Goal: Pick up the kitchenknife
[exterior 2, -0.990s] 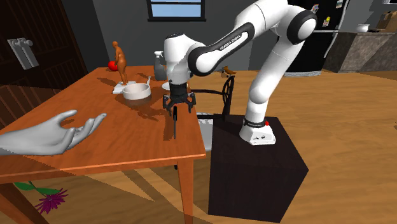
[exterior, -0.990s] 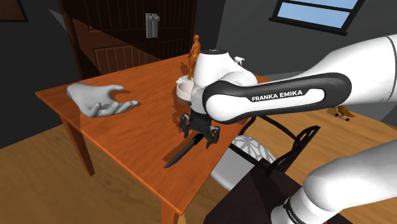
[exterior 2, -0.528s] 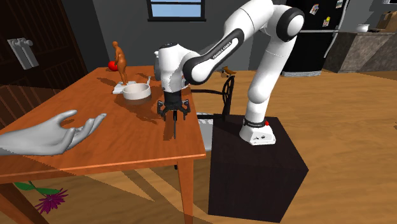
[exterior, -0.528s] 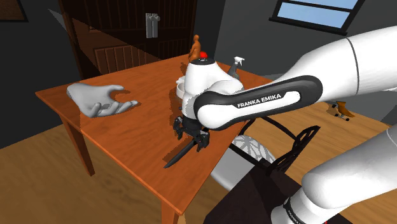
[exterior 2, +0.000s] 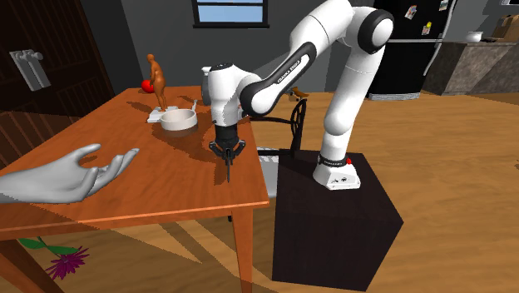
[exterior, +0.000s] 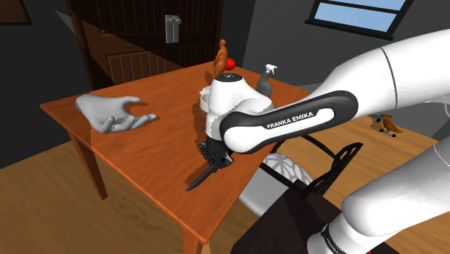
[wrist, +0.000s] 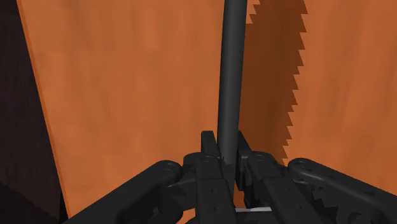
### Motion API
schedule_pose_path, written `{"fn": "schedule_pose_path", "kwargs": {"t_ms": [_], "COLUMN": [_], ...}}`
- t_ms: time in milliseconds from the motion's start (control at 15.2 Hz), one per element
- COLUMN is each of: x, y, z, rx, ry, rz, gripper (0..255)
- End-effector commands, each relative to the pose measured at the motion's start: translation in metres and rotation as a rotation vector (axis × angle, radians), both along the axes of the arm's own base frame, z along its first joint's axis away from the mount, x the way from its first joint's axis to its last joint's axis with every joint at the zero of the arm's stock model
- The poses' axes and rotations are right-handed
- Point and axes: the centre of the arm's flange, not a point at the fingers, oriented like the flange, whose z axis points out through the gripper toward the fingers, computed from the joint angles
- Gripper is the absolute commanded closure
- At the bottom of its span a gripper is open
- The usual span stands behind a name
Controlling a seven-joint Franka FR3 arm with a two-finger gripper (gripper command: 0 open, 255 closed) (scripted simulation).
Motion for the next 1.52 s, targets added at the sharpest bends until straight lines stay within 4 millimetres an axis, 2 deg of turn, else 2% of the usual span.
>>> {"fn": "schedule_pose_path", "kwargs": {"t_ms": [0,330,1320,1452], "x": [0.0,0.0,0.0,0.0], "y": [0.0,0.0,0.0,0.0], "z": [0.0,0.0,0.079,0.08], "rx": [0.0,0.0,0.0,0.0], "ry": [0.0,0.0,0.0,0.0], "rz": [0.0,0.0,0.0,0.0], "gripper": [255,255,255,255]}}
